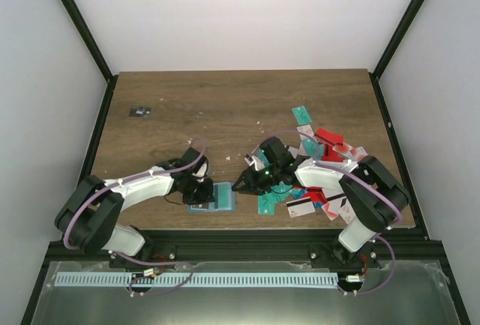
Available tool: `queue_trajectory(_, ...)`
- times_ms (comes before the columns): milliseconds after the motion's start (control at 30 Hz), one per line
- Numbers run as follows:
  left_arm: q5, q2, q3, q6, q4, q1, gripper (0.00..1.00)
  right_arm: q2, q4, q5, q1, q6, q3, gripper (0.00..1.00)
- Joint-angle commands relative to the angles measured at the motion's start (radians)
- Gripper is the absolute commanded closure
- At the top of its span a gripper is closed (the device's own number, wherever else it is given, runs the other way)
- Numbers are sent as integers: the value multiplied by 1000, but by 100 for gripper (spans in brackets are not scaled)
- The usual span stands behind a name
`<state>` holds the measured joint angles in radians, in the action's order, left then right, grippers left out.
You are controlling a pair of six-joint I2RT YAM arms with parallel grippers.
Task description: Put the credit cards into the card holder
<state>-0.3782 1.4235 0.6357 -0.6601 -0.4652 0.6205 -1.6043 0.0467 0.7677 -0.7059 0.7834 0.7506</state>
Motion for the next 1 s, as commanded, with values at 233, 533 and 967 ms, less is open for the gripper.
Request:
queue_trajectory(233,33,23,-1,15,-3,19,96,-79,-32,18,-52,2,50,60)
queue_trajectory(533,33,25,-6,16,0,19,96,-128,-36,20,-76,-1,83,59)
queue_trajectory(967,28,22,-12,19,4,21,96,-174,-46,21,-89,0,106,59)
